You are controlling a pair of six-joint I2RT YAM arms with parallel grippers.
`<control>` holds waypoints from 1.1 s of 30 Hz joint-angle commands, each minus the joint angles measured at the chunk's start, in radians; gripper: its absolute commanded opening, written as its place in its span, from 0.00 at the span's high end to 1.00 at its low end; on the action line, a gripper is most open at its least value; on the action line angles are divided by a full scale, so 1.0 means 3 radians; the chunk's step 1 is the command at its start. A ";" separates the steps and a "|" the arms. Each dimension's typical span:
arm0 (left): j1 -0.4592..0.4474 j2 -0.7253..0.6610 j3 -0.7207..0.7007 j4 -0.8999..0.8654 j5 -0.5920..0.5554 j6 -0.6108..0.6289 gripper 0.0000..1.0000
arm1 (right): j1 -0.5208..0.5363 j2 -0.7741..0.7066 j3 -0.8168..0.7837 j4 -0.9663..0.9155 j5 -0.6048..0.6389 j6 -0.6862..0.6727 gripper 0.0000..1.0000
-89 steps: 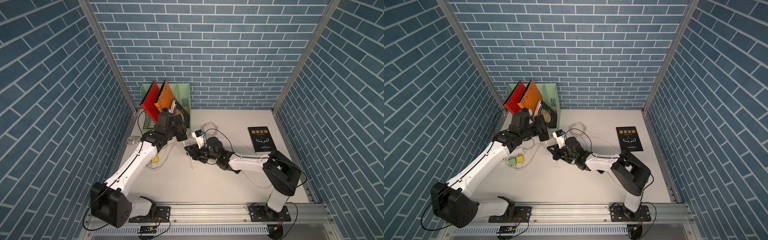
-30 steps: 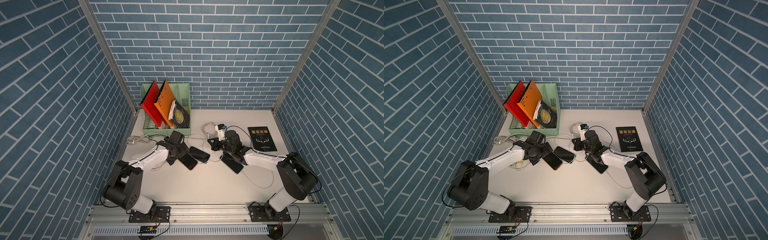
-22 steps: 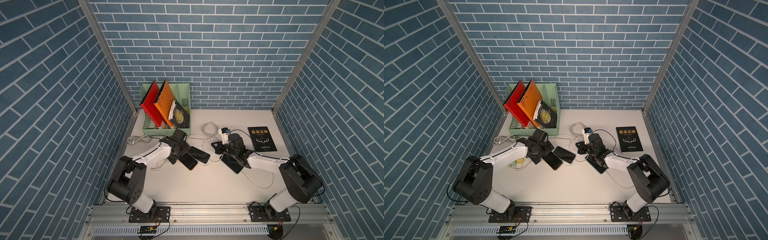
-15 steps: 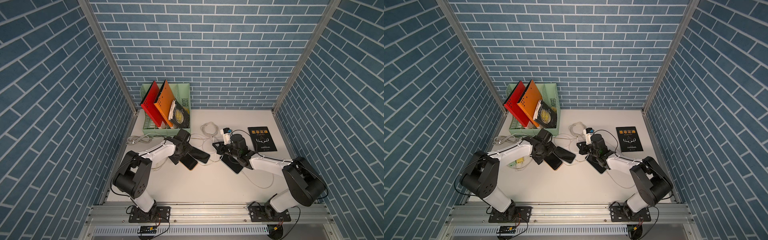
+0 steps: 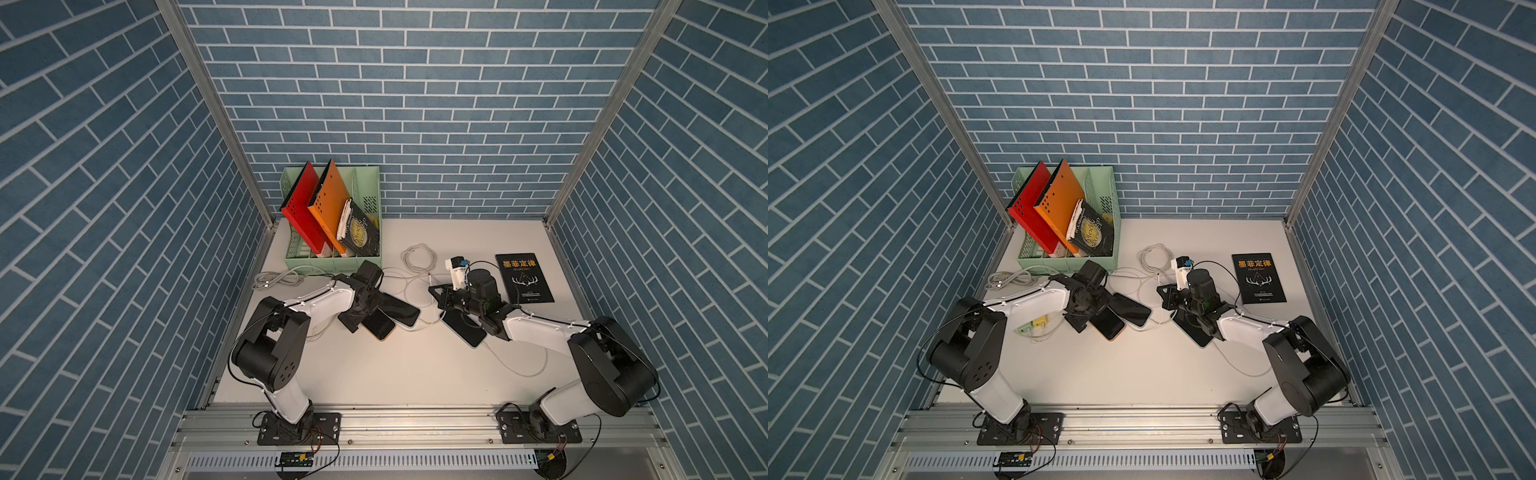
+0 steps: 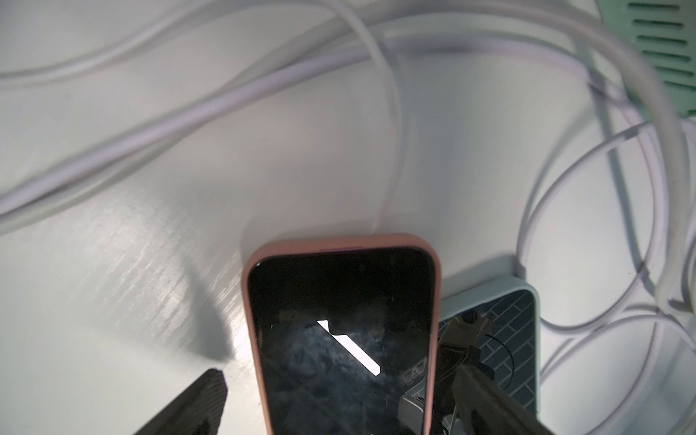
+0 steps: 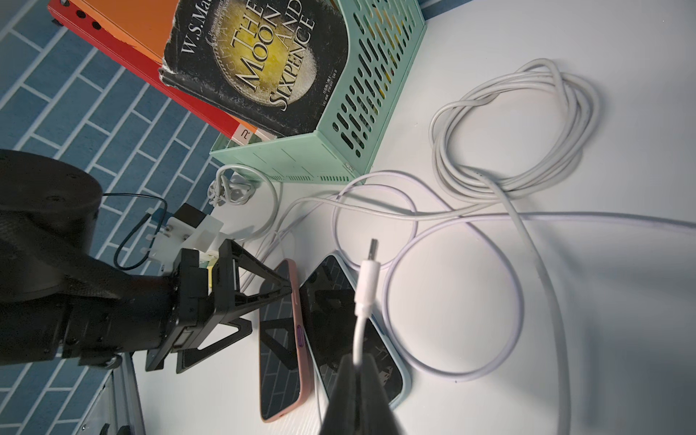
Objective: Unplug the charging cable from the phone
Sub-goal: Move the phone to the center of the board.
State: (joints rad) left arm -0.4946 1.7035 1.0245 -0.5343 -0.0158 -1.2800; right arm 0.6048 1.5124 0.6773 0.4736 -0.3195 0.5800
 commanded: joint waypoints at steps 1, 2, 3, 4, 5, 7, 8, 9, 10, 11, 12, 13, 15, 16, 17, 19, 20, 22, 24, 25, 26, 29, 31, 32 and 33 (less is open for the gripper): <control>-0.0036 0.0122 0.0071 -0.0106 -0.0094 -0.0023 0.00 | -0.0029 -0.0077 -0.0046 0.0088 -0.0060 0.0076 1.00; -0.0037 0.0138 0.0079 -0.0121 -0.0098 -0.0027 0.00 | -0.0036 -0.0078 -0.0048 0.0089 -0.0056 0.0076 1.00; -0.0038 0.0149 0.0086 -0.0139 -0.0104 -0.0031 0.00 | -0.0039 -0.0083 -0.0053 0.0093 -0.0055 0.0076 1.00; -0.0042 0.0156 0.0088 -0.0157 -0.0114 -0.0040 0.00 | -0.0048 -0.0083 -0.0054 0.0096 -0.0055 0.0079 1.00; -0.0044 0.0165 0.0086 -0.0170 -0.0120 -0.0054 0.00 | -0.0054 -0.0088 -0.0056 0.0102 -0.0055 0.0081 1.00; -0.0044 0.0183 0.0078 -0.0159 -0.0119 -0.0066 0.00 | -0.0066 -0.0093 -0.0071 0.0124 -0.0055 0.0091 1.00; -0.0041 0.0196 0.0074 -0.0148 -0.0114 -0.0073 0.00 | -0.0069 -0.0096 -0.0081 0.0139 -0.0055 0.0096 1.00; -0.0042 0.0197 0.0071 -0.0136 -0.0107 -0.0074 0.00 | -0.0073 -0.0093 -0.0085 0.0146 -0.0055 0.0101 1.00; -0.0044 0.0211 0.0072 -0.0128 -0.0102 -0.0074 0.00 | -0.0073 -0.0090 -0.0094 0.0152 -0.0055 0.0106 1.00; -0.0047 0.0223 0.0072 -0.0120 -0.0096 -0.0074 0.00 | -0.0078 -0.0088 -0.0099 0.0156 -0.0055 0.0113 1.00; -0.0048 0.0241 0.0076 -0.0117 -0.0091 -0.0074 0.00 | -0.0078 -0.0086 -0.0104 0.0166 -0.0059 0.0124 1.00; -0.0046 0.0254 0.0075 -0.0116 -0.0087 -0.0070 0.00 | -0.0083 -0.0084 -0.0109 0.0175 -0.0064 0.0134 1.00; -0.0046 0.0274 0.0072 -0.0124 -0.0081 -0.0064 0.00 | -0.0092 -0.0092 -0.0118 0.0196 -0.0066 0.0142 1.00; -0.0049 0.0285 0.0070 -0.0133 -0.0080 -0.0067 0.00 | -0.0093 -0.0102 -0.0127 0.0200 -0.0061 0.0148 1.00; -0.0046 0.0288 0.0068 -0.0129 -0.0080 -0.0064 0.00 | -0.0101 -0.0106 -0.0130 0.0198 -0.0056 0.0148 1.00; -0.0047 0.0304 0.0059 -0.0126 -0.0080 -0.0069 0.00 | -0.0106 -0.0117 -0.0144 0.0203 -0.0055 0.0152 1.00; -0.0049 0.0313 0.0053 -0.0116 -0.0080 -0.0069 0.00 | -0.0109 -0.0124 -0.0150 0.0204 -0.0050 0.0153 1.00; -0.0045 0.0340 0.0044 -0.0094 -0.0076 -0.0069 0.02 | -0.0118 -0.0140 -0.0161 0.0208 -0.0035 0.0158 1.00; -0.0047 0.0361 0.0042 -0.0076 -0.0070 -0.0069 0.06 | -0.0124 -0.0150 -0.0180 0.0218 -0.0028 0.0166 1.00; -0.0046 0.0374 0.0039 -0.0075 -0.0073 -0.0072 0.08 | -0.0132 -0.0157 -0.0185 0.0217 -0.0025 0.0168 1.00; -0.0047 0.0369 0.0034 -0.0067 -0.0075 -0.0073 0.10 | -0.0130 -0.0162 -0.0188 0.0221 -0.0024 0.0168 1.00; -0.0046 0.0324 -0.0014 -0.0055 -0.0097 -0.0075 0.16 | -0.0132 -0.0180 -0.0205 0.0221 -0.0020 0.0172 1.00; -0.0044 0.0280 -0.0055 -0.0064 -0.0126 -0.0074 0.19 | -0.0139 -0.0192 -0.0216 0.0219 -0.0014 0.0173 1.00; -0.0047 0.0260 -0.0080 -0.0074 -0.0150 -0.0072 0.19 | -0.0139 -0.0197 -0.0217 0.0222 -0.0009 0.0173 1.00; -0.0049 0.0224 -0.0103 -0.0078 -0.0165 -0.0066 0.20 | -0.0140 -0.0203 -0.0222 0.0226 -0.0009 0.0176 1.00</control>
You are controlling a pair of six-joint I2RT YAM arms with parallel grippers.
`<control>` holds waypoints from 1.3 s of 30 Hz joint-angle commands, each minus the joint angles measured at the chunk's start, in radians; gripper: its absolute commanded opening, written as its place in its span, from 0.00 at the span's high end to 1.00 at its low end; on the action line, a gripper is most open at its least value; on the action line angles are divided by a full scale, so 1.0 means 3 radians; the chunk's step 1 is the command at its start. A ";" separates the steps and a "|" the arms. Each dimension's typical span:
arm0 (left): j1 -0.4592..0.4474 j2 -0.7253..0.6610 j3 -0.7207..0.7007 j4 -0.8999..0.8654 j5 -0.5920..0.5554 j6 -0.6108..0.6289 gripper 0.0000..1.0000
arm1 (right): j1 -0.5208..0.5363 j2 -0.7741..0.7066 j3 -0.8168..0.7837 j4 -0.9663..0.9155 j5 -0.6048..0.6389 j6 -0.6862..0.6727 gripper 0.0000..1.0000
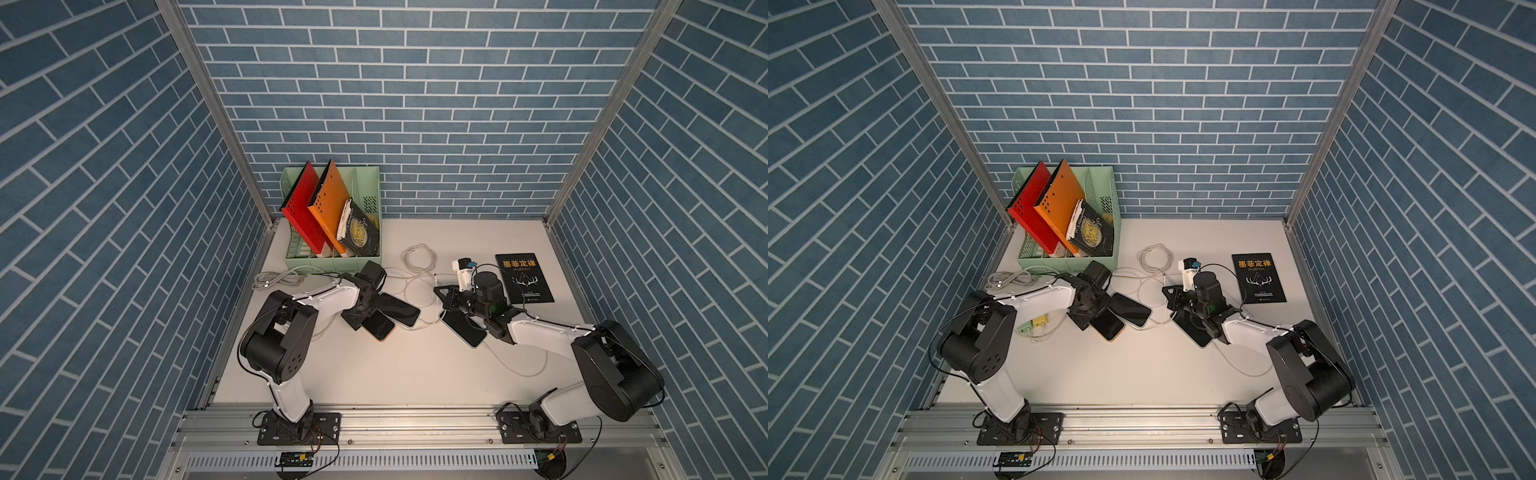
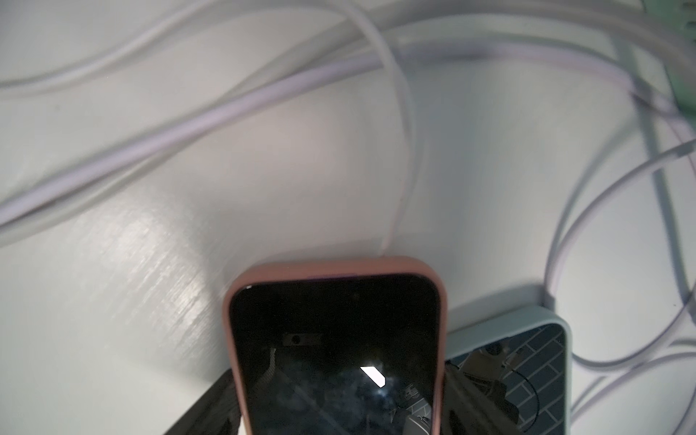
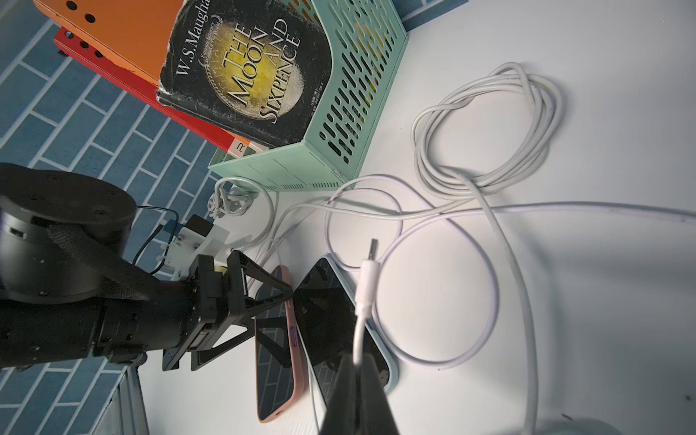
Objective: Unplug the charging cable from the phone
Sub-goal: Move the phone to the center of the board.
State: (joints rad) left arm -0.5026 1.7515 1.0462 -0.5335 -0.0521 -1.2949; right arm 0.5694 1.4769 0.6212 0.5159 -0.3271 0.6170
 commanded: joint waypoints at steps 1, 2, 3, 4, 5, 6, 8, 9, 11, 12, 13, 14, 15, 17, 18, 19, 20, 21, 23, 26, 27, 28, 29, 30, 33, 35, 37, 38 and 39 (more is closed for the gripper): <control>-0.0021 0.0038 -0.0198 -0.0093 -0.0063 -0.0012 0.21 | -0.0021 -0.0079 -0.0036 0.0085 0.0012 0.0055 1.00; -0.0020 0.0006 -0.0225 -0.0102 -0.0083 -0.0003 0.22 | -0.0021 -0.0077 -0.0036 0.0084 0.0012 0.0055 1.00; -0.0018 -0.0035 -0.0252 -0.0110 -0.0110 0.0011 0.23 | -0.0021 -0.0077 -0.0036 0.0089 0.0009 0.0056 1.00; -0.0021 -0.0080 -0.0281 -0.0116 -0.0135 0.0024 0.23 | -0.0019 -0.0077 -0.0036 0.0089 0.0007 0.0055 1.00; -0.0017 -0.0131 -0.0304 -0.0125 -0.0162 0.0041 0.24 | -0.0021 -0.0076 -0.0031 0.0087 0.0004 0.0059 1.00; -0.0017 -0.0177 -0.0326 -0.0135 -0.0187 0.0065 0.24 | -0.0020 -0.0071 -0.0027 0.0086 -0.0002 0.0060 1.00; -0.0017 -0.0277 -0.0354 -0.0170 -0.0232 0.0122 0.25 | -0.0021 -0.0062 -0.0012 0.0080 -0.0015 0.0058 1.00; -0.0016 -0.0318 -0.0361 -0.0196 -0.0257 0.0153 0.25 | -0.0021 -0.0053 0.0003 0.0077 -0.0021 0.0055 1.00; -0.0016 -0.0416 -0.0361 -0.0258 -0.0296 0.0213 0.25 | -0.0024 -0.0038 0.0038 0.0068 -0.0051 0.0051 1.00; -0.0016 -0.0460 -0.0358 -0.0293 -0.0317 0.0239 0.26 | -0.0022 -0.0026 0.0069 0.0066 -0.0081 0.0050 1.00; -0.0015 -0.0504 -0.0365 -0.0318 -0.0329 0.0261 0.26 | -0.0021 -0.0011 0.0110 0.0058 -0.0115 0.0050 1.00; -0.0013 -0.0547 -0.0375 -0.0340 -0.0337 0.0277 0.26 | -0.0021 0.0007 0.0159 0.0055 -0.0163 0.0050 1.00; -0.0015 -0.0593 -0.0389 -0.0363 -0.0339 0.0298 0.26 | -0.0019 0.0023 0.0212 0.0055 -0.0219 0.0050 1.00; -0.0014 -0.0668 -0.0428 -0.0390 -0.0351 0.0332 0.26 | -0.0013 0.0068 0.0349 0.0058 -0.0365 0.0038 1.00; -0.0016 -0.0705 -0.0449 -0.0398 -0.0355 0.0333 0.26 | -0.0011 0.0092 0.0425 0.0062 -0.0461 0.0034 1.00; -0.0017 -0.0725 -0.0477 -0.0406 -0.0350 0.0379 0.26 | -0.0008 0.0112 0.0503 0.0077 -0.0549 0.0035 1.00; -0.0014 -0.0748 -0.0502 -0.0416 -0.0335 0.0426 0.26 | -0.0006 0.0131 0.0575 0.0101 -0.0625 0.0035 1.00; -0.0014 -0.0771 -0.0536 -0.0417 -0.0323 0.0445 0.26 | -0.0006 0.0144 0.0670 0.0110 -0.0679 0.0028 1.00; -0.0017 -0.0814 -0.0624 -0.0393 -0.0307 0.0461 0.26 | -0.0006 0.0194 0.0903 0.0078 -0.0714 -0.0023 1.00; -0.0015 -0.0863 -0.0712 -0.0330 -0.0281 0.0456 0.27 | -0.0029 0.0342 0.1280 -0.0031 -0.0634 -0.0095 1.00; -0.0014 -0.0870 -0.0731 -0.0304 -0.0267 0.0456 0.27 | -0.0048 0.0406 0.1410 -0.0074 -0.0556 -0.0107 1.00; -0.0014 -0.0863 -0.0740 -0.0290 -0.0261 0.0460 0.27 | -0.0082 0.0471 0.1517 -0.0086 -0.0486 -0.0106 1.00; -0.0016 -0.0853 -0.0743 -0.0277 -0.0257 0.0467 0.27 | -0.0120 0.0549 0.1621 -0.0068 -0.0405 -0.0085 1.00; -0.0014 -0.0842 -0.0742 -0.0258 -0.0252 0.0485 0.27 | -0.0163 0.0621 0.1712 -0.0042 -0.0318 -0.0068 1.00; -0.0015 -0.0772 -0.0703 -0.0238 -0.0246 0.0555 0.27 | -0.0290 0.0848 0.1956 0.0035 -0.0073 -0.0048 1.00; -0.0015 -0.0722 -0.0671 -0.0233 -0.0244 0.0605 0.27 | -0.0379 0.0980 0.2057 0.0108 0.0077 -0.0045 1.00; -0.0014 -0.0684 -0.0640 -0.0221 -0.0258 0.0648 0.27 | -0.0467 0.1107 0.2108 0.0166 0.0216 -0.0050 1.00; -0.0017 -0.0657 -0.0618 -0.0214 -0.0264 0.0676 0.27 | -0.0517 0.1172 0.2118 0.0191 0.0274 -0.0057 1.00; -0.0014 -0.0625 -0.0592 -0.0211 -0.0262 0.0698 0.27 | -0.0568 0.1239 0.2117 0.0224 0.0324 -0.0047 1.00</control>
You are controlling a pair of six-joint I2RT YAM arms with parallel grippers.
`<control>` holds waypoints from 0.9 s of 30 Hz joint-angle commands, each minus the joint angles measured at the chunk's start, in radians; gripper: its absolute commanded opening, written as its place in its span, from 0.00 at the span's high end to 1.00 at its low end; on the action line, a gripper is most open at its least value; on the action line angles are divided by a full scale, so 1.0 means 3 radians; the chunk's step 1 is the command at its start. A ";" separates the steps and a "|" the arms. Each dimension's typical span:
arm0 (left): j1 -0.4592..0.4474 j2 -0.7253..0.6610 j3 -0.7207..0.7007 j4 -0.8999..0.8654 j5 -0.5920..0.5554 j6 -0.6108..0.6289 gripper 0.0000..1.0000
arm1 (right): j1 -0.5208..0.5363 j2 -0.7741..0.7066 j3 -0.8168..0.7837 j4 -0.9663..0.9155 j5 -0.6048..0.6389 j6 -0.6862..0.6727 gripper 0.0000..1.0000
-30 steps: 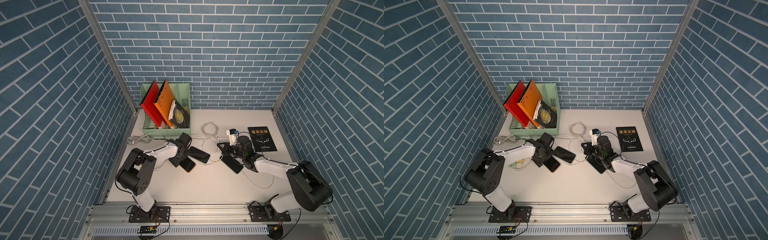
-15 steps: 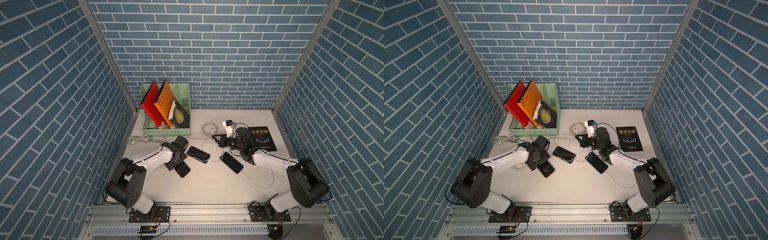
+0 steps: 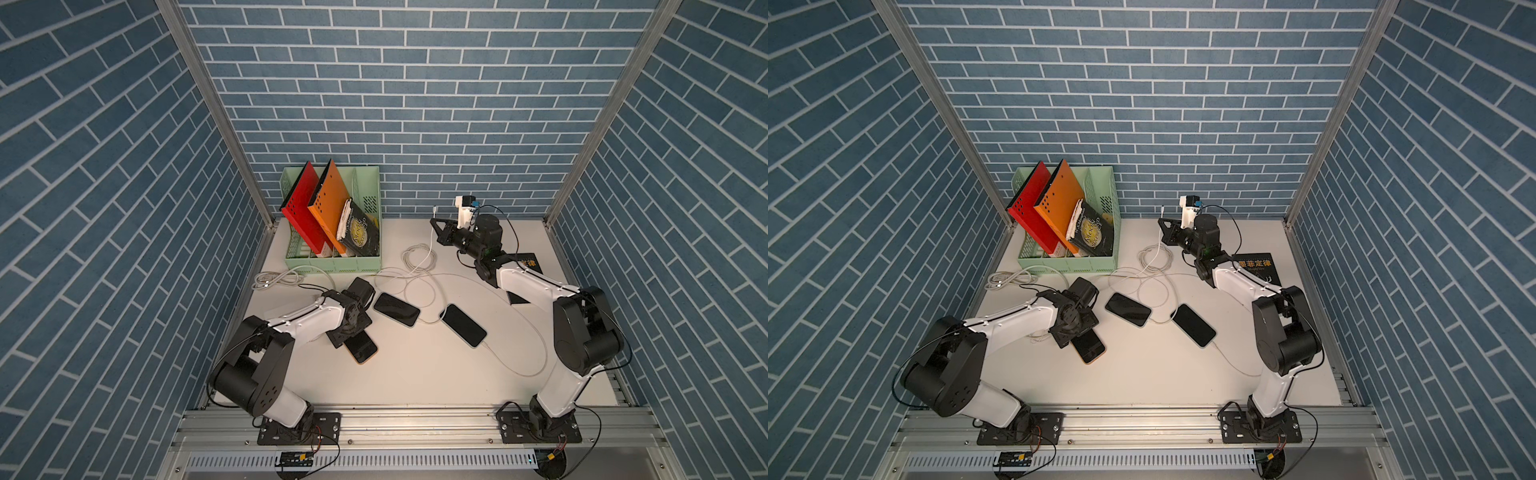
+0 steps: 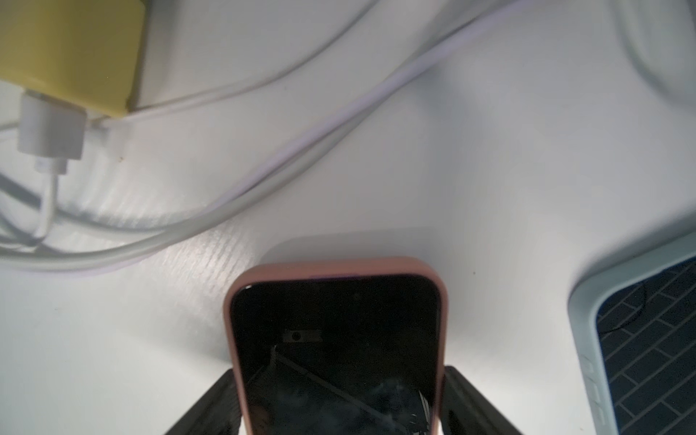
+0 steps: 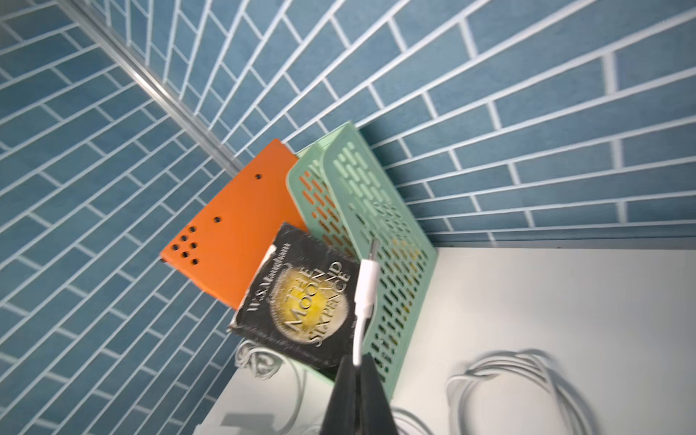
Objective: Unplug the charging cable from the phone
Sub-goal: Move the phone to the center of the board, then place the charging cable at the center of the board.
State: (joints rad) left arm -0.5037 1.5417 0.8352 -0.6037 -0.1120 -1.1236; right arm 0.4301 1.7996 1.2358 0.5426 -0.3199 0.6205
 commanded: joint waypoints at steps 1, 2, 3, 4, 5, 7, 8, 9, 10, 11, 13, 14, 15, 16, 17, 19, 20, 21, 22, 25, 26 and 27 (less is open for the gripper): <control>-0.0013 0.0100 0.0134 0.0023 -0.0058 0.0150 0.27 | -0.0163 0.0229 0.0061 0.0171 0.0331 -0.0045 1.00; -0.0011 0.0125 0.0152 0.0030 -0.0048 0.0175 0.27 | -0.0221 0.0310 0.0069 0.0205 0.0348 -0.0019 1.00; -0.0013 0.0143 0.0164 0.0037 -0.0039 0.0199 0.27 | -0.0277 0.0392 0.0076 0.0245 0.0333 0.0018 1.00; -0.0013 0.0162 0.0177 0.0038 -0.0030 0.0222 0.27 | -0.0327 0.0474 0.0083 0.0315 0.0288 0.0051 1.00; -0.0013 0.0184 0.0185 0.0039 -0.0031 0.0242 0.27 | -0.0364 0.0547 0.0088 0.0382 0.0249 0.0083 1.00; -0.0012 0.0225 0.0208 0.0034 -0.0022 0.0283 0.27 | -0.0418 0.0671 0.0084 0.0473 0.0261 0.0104 1.00; -0.0013 0.0241 0.0219 0.0031 -0.0016 0.0297 0.27 | -0.0440 0.0726 0.0092 0.0487 0.0278 0.0101 1.00; -0.0011 0.0252 0.0230 0.0029 -0.0015 0.0307 0.27 | -0.0458 0.0777 0.0108 0.0485 0.0283 0.0100 1.00; -0.0011 0.0261 0.0239 0.0031 -0.0014 0.0312 0.27 | -0.0477 0.0822 0.0127 0.0464 0.0281 0.0100 1.00; -0.0012 0.0262 0.0247 0.0033 -0.0014 0.0320 0.27 | -0.0499 0.0858 0.0150 0.0423 0.0275 0.0109 1.00; -0.0013 0.0271 0.0265 0.0033 -0.0019 0.0342 0.27 | -0.0547 0.0928 0.0200 0.0314 0.0223 0.0155 0.93; -0.0013 0.0273 0.0274 0.0033 -0.0020 0.0363 0.26 | -0.0576 0.0954 0.0217 0.0263 0.0172 0.0182 0.79; -0.0013 0.0286 0.0289 0.0026 -0.0023 0.0383 0.26 | -0.0602 0.0968 0.0235 0.0192 0.0139 0.0206 0.64; -0.0011 0.0289 0.0307 0.0013 -0.0025 0.0405 0.26 | -0.0625 0.0971 0.0259 0.0079 0.0127 0.0220 0.53; -0.0010 0.0301 0.0328 -0.0002 -0.0030 0.0425 0.26 | -0.0645 0.0962 0.0278 -0.0043 0.0126 0.0216 0.46; -0.0012 0.0320 0.0366 -0.0026 -0.0042 0.0460 0.26 | -0.0680 0.0896 0.0267 -0.0218 0.0118 0.0182 0.37; -0.0011 0.0331 0.0378 -0.0028 -0.0043 0.0479 0.26 | -0.0695 0.0845 0.0251 -0.0314 0.0135 0.0149 0.33; -0.0009 0.0340 0.0392 -0.0032 -0.0041 0.0497 0.26 | -0.0716 0.0789 0.0226 -0.0390 0.0144 0.0116 0.31; -0.0012 0.0359 0.0414 -0.0044 -0.0038 0.0533 0.26 | -0.0738 0.0689 0.0172 -0.0461 0.0141 0.0088 0.30; -0.0012 0.0425 0.0480 -0.0101 -0.0066 0.0631 0.26 | -0.0769 0.0414 -0.0012 -0.0556 0.0147 0.0021 0.29; -0.0011 0.0454 0.0511 -0.0120 -0.0075 0.0679 0.26 | -0.0765 0.0325 -0.0062 -0.0601 0.0140 -0.0005 0.29; -0.0010 0.0478 0.0535 -0.0131 -0.0079 0.0729 0.26 | -0.0757 0.0241 -0.0113 -0.0645 0.0120 -0.0016 0.29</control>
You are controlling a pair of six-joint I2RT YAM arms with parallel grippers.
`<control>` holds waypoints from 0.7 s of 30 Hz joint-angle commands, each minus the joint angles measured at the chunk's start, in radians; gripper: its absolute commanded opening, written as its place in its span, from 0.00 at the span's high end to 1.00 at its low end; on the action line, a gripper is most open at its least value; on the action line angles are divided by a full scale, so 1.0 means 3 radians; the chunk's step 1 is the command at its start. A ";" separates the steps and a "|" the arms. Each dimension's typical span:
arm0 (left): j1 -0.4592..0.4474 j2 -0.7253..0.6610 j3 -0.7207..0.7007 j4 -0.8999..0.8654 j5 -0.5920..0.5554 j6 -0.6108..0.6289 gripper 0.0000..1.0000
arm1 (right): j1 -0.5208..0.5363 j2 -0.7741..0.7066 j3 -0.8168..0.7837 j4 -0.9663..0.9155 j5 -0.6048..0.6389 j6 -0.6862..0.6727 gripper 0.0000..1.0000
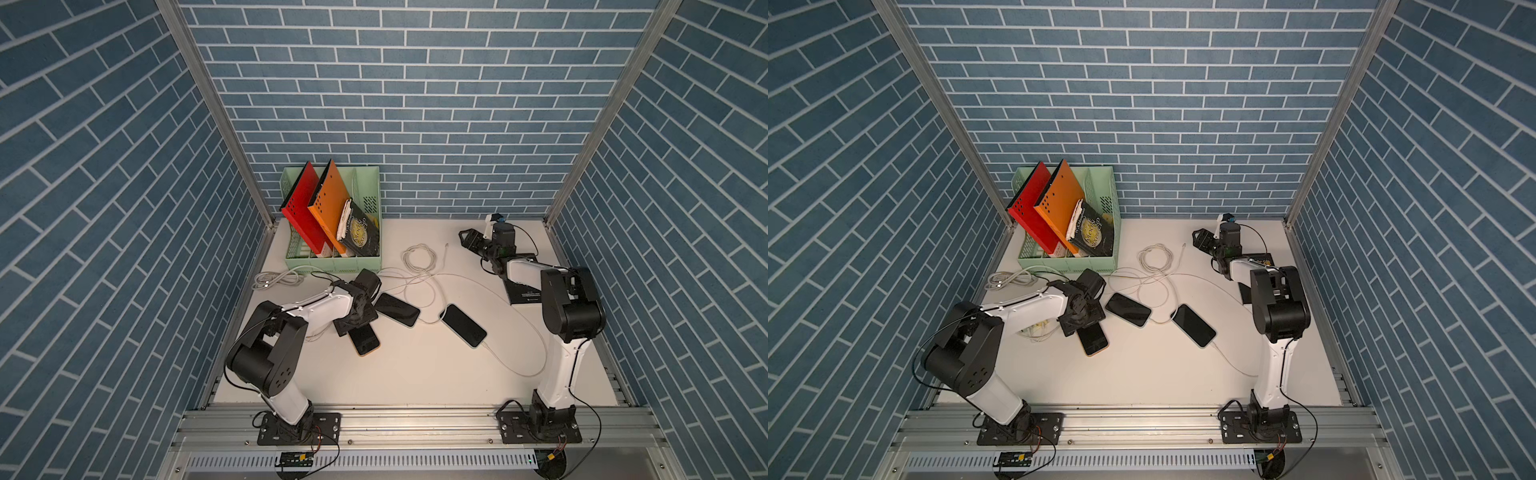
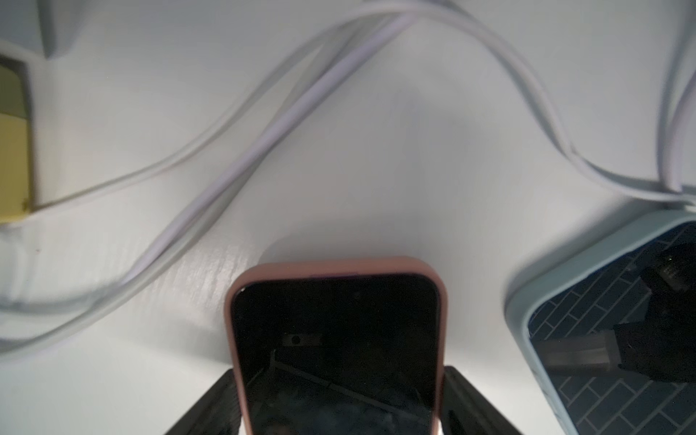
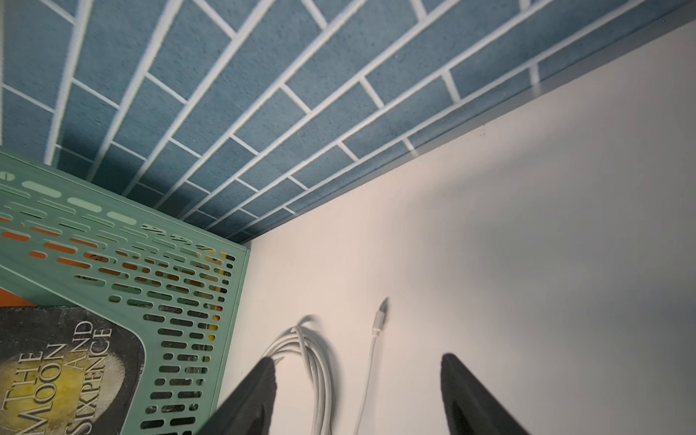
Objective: Unplug the charging cable from the phone
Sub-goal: Place the charging cable at the center of the board.
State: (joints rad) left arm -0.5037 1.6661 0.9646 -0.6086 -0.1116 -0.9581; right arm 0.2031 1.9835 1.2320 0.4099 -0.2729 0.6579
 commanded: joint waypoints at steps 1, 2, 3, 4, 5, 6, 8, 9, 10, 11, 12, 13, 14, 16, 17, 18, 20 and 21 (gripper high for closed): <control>-0.0011 0.0091 0.0126 -0.0132 -0.0083 0.0236 0.26 | 0.0008 -0.0453 -0.0167 -0.0237 -0.0070 -0.0142 0.29; -0.0009 0.0119 0.0148 -0.0162 -0.0103 0.0278 0.26 | 0.0019 -0.0529 -0.0242 -0.0262 -0.0099 -0.0142 0.29; -0.0010 0.0148 0.0166 -0.0180 -0.0121 0.0335 0.26 | 0.0040 -0.0609 -0.0322 -0.0275 -0.0129 -0.0156 0.29; -0.0013 0.0165 0.0180 -0.0193 -0.0133 0.0390 0.26 | 0.0069 -0.0679 -0.0405 -0.0286 -0.0153 -0.0193 0.29; -0.0009 0.0191 0.0192 -0.0207 -0.0142 0.0451 0.26 | 0.0106 -0.0752 -0.0470 -0.0316 -0.0160 -0.0239 0.29; -0.0015 0.0213 0.0202 -0.0217 -0.0147 0.0511 0.26 | 0.0148 -0.0814 -0.0523 -0.0365 -0.0155 -0.0294 0.29; -0.0016 0.0252 0.0224 -0.0233 -0.0136 0.0624 0.25 | 0.0242 -0.0895 -0.0606 -0.0471 -0.0161 -0.0374 0.29; -0.0021 0.0264 0.0237 -0.0244 -0.0133 0.0675 0.25 | 0.0276 -0.0926 -0.0645 -0.0503 -0.0171 -0.0400 0.29; -0.0025 0.0277 0.0250 -0.0257 -0.0132 0.0729 0.24 | 0.0320 -0.0954 -0.0686 -0.0524 -0.0176 -0.0412 0.29; -0.0032 0.0294 0.0264 -0.0276 -0.0128 0.0772 0.23 | 0.0358 -0.0978 -0.0730 -0.0543 -0.0185 -0.0432 0.29; -0.0031 0.0310 0.0286 -0.0296 -0.0134 0.0808 0.22 | 0.0399 -0.0993 -0.0758 -0.0563 -0.0200 -0.0456 0.29; -0.0034 0.0323 0.0299 -0.0307 -0.0122 0.0854 0.21 | 0.0439 -0.1001 -0.0777 -0.0587 -0.0204 -0.0483 0.29; -0.0042 0.0344 0.0309 -0.0314 -0.0117 0.0883 0.19 | 0.0480 -0.1007 -0.0795 -0.0608 -0.0202 -0.0507 0.29; -0.0042 0.0380 0.0315 -0.0322 -0.0105 0.0912 0.15 | 0.0531 -0.1000 -0.0836 -0.0625 -0.0189 -0.0522 0.29; -0.0044 0.0392 0.0318 -0.0315 -0.0090 0.0917 0.13 | 0.0552 -0.0993 -0.0850 -0.0625 -0.0200 -0.0517 0.29; -0.0048 0.0402 0.0317 -0.0311 -0.0089 0.0912 0.11 | 0.0568 -0.0981 -0.0862 -0.0622 -0.0215 -0.0511 0.29; -0.0058 0.0402 0.0318 -0.0290 -0.0084 0.0903 0.06 | 0.0607 -0.0963 -0.0855 -0.0655 -0.0261 -0.0529 0.29; -0.0065 0.0401 0.0322 -0.0283 -0.0078 0.0903 0.04 | 0.0633 -0.0958 -0.0841 -0.0687 -0.0278 -0.0556 0.29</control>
State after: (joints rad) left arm -0.5106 1.7626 1.0603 -0.6605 -0.1234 -0.7124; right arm 0.3798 1.7012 0.9768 0.2344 -0.3321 0.5407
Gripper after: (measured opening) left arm 0.952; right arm 0.708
